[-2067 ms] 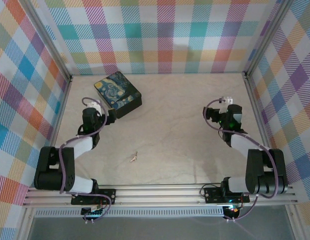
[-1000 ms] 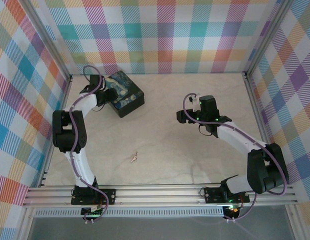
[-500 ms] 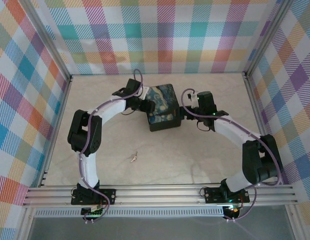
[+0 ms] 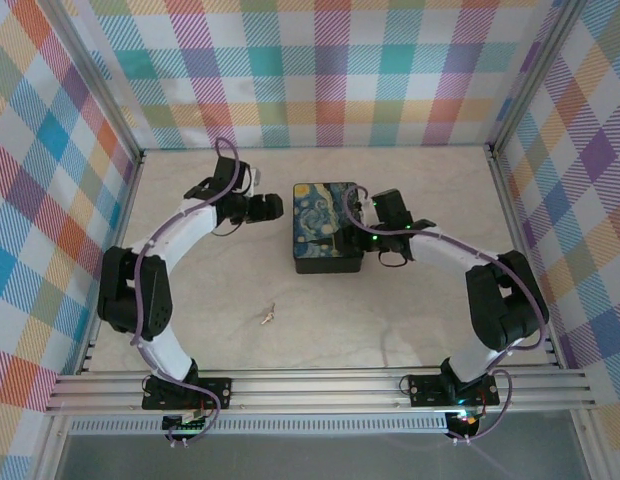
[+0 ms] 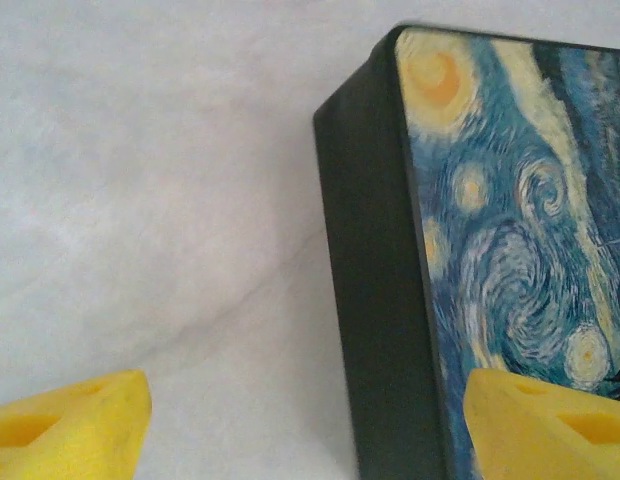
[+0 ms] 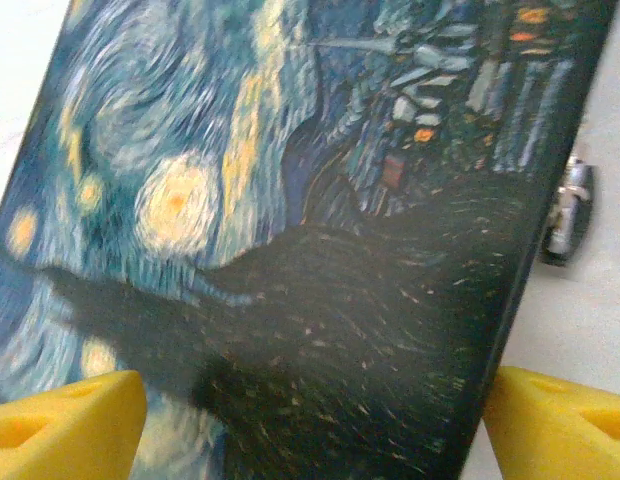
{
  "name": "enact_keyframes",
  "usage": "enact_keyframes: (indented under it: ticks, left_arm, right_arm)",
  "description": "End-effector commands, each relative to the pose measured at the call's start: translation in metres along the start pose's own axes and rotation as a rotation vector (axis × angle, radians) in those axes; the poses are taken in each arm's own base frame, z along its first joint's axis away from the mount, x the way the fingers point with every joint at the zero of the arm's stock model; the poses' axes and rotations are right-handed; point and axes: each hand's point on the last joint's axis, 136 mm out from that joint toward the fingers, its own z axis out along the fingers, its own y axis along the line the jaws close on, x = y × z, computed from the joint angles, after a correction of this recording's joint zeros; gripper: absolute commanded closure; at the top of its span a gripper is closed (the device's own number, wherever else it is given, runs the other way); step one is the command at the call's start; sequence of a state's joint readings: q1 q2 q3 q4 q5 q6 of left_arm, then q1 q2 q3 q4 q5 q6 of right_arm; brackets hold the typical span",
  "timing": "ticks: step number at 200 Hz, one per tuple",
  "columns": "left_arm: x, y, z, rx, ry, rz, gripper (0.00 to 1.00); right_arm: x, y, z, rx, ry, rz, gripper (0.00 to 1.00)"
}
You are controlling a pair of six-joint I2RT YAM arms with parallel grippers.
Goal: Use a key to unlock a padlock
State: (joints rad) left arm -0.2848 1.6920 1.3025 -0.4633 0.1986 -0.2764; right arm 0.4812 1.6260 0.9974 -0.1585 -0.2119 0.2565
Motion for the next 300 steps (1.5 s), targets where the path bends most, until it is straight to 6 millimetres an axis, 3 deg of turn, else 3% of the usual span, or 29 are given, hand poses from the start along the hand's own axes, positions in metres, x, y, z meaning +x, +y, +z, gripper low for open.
enact_keyframes:
  ticks: [1,39,54,69,102,131,156,177,220,254,300]
  left_arm:
    - [0.039,0.043,-0.008,-0.176,0.067,-0.229,0.19]
    - [0.092,0.077,-0.025,-0.297,0.069,-0.365,0.2]
    - [0.104,0.088,-0.04,-0.337,0.046,-0.377,0.19]
    - [0.111,0.09,-0.054,-0.336,0.021,-0.367,0.18]
    - [0.119,0.086,-0.073,-0.298,0.002,-0.335,0.17]
    - [0.127,0.085,-0.081,-0.309,0.004,-0.312,0.18]
    - [0.118,0.085,-0.089,-0.321,-0.034,-0.32,0.17]
    - [0.103,0.079,-0.092,-0.293,-0.054,-0.348,0.16]
    - [0.093,0.078,-0.093,-0.282,-0.065,-0.36,0.16]
    - [0.095,0.082,-0.089,-0.291,-0.049,-0.358,0.16]
    - [0.095,0.08,-0.095,-0.284,-0.028,-0.313,0.16]
  right_arm:
    - [0.014,0.051,0.013,-0.108,0.038,0.0,0.14]
    - [0.019,0.15,0.038,-0.264,0.054,-0.08,0.15]
    - [0.024,0.17,0.045,-0.271,0.079,-0.117,0.16]
    - [0.027,0.17,0.041,-0.263,0.074,-0.118,0.16]
    - [0.032,0.165,0.008,-0.249,0.062,-0.146,0.15]
    - [0.063,0.157,-0.007,-0.266,0.129,-0.158,0.27]
    - [0.102,0.148,0.004,-0.244,0.214,-0.113,0.44]
    - [0.119,0.155,0.017,-0.219,0.225,-0.022,0.55]
    - [0.146,0.199,0.039,-0.246,0.241,0.093,0.55]
    - [0.157,0.205,0.053,-0.191,0.237,0.23,0.54]
    - [0.169,0.213,0.079,-0.26,0.25,0.389,0.53]
